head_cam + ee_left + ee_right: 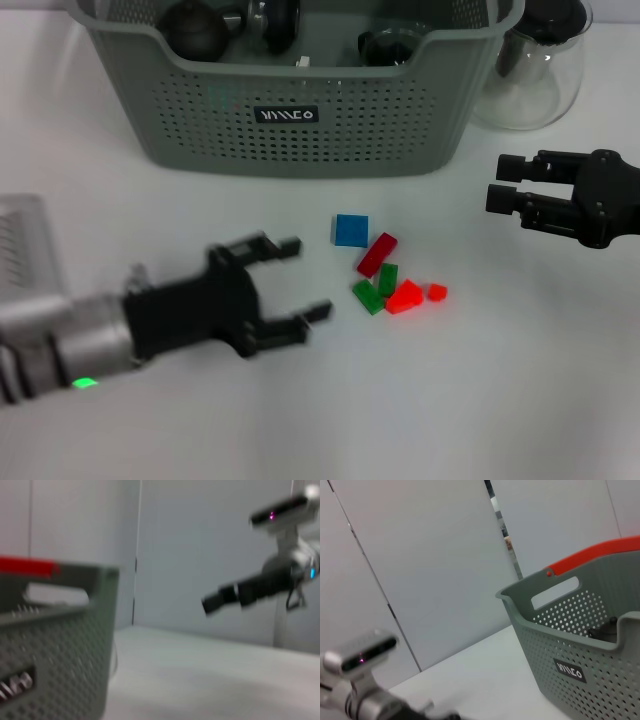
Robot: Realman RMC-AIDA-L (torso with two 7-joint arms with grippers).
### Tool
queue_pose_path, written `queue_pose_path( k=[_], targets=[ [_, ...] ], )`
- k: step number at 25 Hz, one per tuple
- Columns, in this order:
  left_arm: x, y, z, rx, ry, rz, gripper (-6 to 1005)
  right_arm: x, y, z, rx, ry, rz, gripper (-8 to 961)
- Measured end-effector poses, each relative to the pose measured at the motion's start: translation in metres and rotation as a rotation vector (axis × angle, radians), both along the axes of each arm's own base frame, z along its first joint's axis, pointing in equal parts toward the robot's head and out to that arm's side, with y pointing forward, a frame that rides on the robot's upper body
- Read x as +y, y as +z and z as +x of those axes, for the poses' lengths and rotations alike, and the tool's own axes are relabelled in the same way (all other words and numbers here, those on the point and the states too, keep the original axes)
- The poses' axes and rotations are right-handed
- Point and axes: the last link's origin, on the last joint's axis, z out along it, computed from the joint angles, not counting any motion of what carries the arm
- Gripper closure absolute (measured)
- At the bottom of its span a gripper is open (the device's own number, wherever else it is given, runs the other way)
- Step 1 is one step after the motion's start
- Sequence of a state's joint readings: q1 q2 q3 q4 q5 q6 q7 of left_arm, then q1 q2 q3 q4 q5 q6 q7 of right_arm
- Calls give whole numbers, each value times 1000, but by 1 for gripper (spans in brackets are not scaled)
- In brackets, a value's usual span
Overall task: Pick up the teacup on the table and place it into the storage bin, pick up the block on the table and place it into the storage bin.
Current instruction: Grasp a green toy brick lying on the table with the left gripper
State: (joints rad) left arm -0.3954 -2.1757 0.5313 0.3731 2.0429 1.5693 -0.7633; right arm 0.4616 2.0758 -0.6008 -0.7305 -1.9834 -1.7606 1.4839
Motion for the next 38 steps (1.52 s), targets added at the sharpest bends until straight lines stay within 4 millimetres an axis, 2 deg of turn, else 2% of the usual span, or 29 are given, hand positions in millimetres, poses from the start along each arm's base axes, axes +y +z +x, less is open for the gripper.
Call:
queue_pose_path(
  k=[5,13,22,38],
  targets=[
    [-2,-38,8,59,-21,-7,242,0,0,0,0,-3,4,419],
    [7,-68,19,132,-15,4,251,1,0,0,-1,-5,4,419],
    [12,-81,23,179,1,76,262,2,1,-1,-3,-2,2,419],
    [12,-82,18,202,29,99,280,-1,1,3,-4,-10,5,418]
  ],
)
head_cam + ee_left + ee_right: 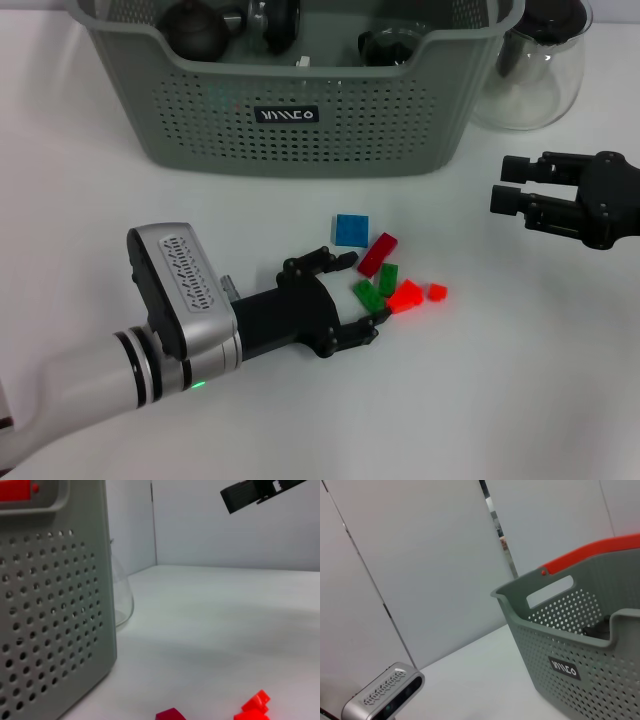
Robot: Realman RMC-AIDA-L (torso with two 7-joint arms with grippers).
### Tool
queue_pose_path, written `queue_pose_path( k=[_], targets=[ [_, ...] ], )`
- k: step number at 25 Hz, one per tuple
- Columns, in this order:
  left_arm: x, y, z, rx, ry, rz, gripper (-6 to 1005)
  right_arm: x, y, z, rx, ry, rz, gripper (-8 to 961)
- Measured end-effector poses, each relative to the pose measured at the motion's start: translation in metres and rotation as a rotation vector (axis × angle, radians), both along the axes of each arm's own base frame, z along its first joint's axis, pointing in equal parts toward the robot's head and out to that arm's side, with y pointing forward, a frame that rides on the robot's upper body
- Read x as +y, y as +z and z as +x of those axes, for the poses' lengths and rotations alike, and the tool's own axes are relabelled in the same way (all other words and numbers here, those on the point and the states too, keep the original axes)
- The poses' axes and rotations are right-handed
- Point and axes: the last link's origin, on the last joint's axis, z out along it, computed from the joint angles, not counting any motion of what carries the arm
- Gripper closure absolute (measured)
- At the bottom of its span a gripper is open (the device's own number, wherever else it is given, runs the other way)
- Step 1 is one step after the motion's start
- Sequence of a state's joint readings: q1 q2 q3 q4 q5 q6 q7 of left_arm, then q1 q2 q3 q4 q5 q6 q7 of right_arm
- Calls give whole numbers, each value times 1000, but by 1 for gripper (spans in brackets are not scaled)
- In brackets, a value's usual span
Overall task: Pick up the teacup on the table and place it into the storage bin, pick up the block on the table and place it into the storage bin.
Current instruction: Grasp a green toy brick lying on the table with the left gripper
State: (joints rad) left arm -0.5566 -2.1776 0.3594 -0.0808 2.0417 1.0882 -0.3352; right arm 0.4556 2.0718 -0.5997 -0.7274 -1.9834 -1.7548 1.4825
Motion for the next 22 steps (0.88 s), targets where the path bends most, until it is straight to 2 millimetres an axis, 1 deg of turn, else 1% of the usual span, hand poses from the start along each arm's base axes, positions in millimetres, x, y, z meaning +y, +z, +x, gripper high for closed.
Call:
queue_pose_path(
  k=[9,18,22],
  targets=[
    [-1,-2,1,6,-2,-9,291,0,0,0,1,1,0,418],
    [-1,-3,2,12,-9,-11,434,0,0,0,1,-1,-1,418],
    [-3,-5,3,22,-29,-8,468,0,0,-1,1,0,-2,418]
  ],
)
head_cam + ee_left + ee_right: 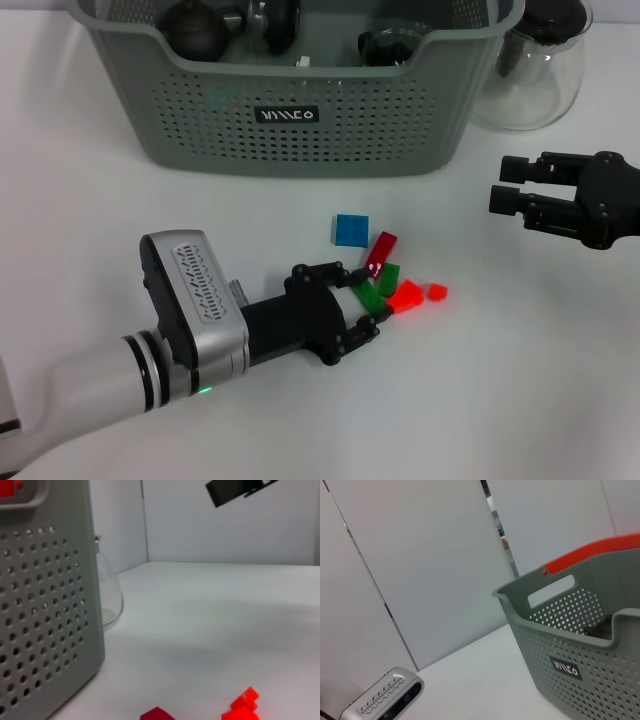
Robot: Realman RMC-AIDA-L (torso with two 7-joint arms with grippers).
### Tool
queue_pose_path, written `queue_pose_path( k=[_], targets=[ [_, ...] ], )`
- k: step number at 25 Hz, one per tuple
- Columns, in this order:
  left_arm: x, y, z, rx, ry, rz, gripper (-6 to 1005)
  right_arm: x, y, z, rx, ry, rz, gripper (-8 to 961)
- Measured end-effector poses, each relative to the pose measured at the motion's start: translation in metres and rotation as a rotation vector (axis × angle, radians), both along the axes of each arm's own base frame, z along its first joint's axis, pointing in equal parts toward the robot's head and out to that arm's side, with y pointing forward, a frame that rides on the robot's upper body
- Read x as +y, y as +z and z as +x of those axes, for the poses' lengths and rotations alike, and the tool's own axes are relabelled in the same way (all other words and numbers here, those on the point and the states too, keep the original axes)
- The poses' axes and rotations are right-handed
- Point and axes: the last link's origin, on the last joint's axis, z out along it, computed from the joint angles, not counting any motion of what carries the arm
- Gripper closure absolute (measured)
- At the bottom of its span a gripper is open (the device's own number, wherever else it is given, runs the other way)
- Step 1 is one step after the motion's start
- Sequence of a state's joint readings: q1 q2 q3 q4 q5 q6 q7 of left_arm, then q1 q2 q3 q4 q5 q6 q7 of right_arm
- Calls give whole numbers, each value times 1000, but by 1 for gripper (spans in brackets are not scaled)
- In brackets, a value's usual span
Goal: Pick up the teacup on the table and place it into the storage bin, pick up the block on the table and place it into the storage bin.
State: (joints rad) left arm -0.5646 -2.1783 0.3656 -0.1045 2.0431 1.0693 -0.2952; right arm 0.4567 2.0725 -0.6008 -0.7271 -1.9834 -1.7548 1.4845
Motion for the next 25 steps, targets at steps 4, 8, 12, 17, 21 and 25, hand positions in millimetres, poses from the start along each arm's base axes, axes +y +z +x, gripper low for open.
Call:
queue_pose_path(
  k=[4,8,12,17,21,25],
  targets=[
    [-1,-1,0,11,-18,5,502,0,0,0,1,-3,-3,418],
    [-2,-1,-1,11,-12,8,539,0,0,-1,1,-2,-5,418],
    [-2,4,-5,3,-9,17,585,0,0,-1,3,-2,-6,418],
    [1,25,-14,-55,19,35,580,-1,1,1,4,-7,-5,418],
    [3,47,-23,-112,47,41,576,-2,1,2,6,-12,-3,418],
    [2,68,-26,-168,43,43,572,-2,1,2,3,-12,-4,418]
  ],
)
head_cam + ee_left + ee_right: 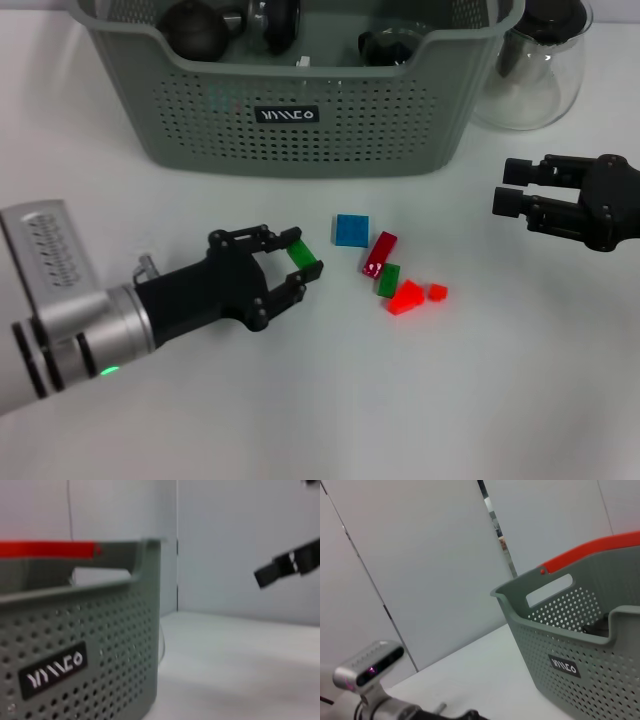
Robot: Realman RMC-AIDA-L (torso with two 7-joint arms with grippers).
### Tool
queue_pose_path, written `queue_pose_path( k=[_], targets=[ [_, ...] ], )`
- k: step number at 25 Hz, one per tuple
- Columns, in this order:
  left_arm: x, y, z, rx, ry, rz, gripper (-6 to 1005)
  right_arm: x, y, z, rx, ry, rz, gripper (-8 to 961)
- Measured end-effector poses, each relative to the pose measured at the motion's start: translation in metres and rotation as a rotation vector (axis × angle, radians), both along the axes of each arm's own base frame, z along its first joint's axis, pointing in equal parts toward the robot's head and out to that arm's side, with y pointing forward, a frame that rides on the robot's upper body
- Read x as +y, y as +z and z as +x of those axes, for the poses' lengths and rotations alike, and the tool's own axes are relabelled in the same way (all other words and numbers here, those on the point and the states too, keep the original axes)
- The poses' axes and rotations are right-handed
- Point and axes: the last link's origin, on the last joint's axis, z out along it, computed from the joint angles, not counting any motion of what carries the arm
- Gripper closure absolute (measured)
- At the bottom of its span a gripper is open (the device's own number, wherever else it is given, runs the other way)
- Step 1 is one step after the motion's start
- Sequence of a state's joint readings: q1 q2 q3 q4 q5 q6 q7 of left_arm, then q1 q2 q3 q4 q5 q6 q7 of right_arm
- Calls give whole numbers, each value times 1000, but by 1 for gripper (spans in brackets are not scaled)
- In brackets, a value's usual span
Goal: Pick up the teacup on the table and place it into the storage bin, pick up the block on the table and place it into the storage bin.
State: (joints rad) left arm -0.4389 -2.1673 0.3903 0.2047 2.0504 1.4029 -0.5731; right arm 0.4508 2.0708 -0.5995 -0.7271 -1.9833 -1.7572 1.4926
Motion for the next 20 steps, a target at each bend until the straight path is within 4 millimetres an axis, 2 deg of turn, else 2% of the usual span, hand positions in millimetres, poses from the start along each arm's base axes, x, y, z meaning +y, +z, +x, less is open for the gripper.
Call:
queue_pose_path(
  k=[6,9,11,14,18,20],
  targets=[
    [-1,11,3,-51,-13,-9,566,1,-1,-1,-1,2,-1,418],
    [-3,29,14,-150,-62,-37,563,0,0,0,1,0,0,418],
    [-1,52,27,-255,-121,-55,561,0,1,0,1,0,1,418],
    [20,85,46,-362,-148,-92,558,0,0,0,-2,4,1,418],
    [70,130,78,-415,-75,-118,553,0,-1,-1,-2,9,-1,418],
    [98,152,97,-389,-12,-115,551,0,-1,-2,0,11,-4,418]
  ],
)
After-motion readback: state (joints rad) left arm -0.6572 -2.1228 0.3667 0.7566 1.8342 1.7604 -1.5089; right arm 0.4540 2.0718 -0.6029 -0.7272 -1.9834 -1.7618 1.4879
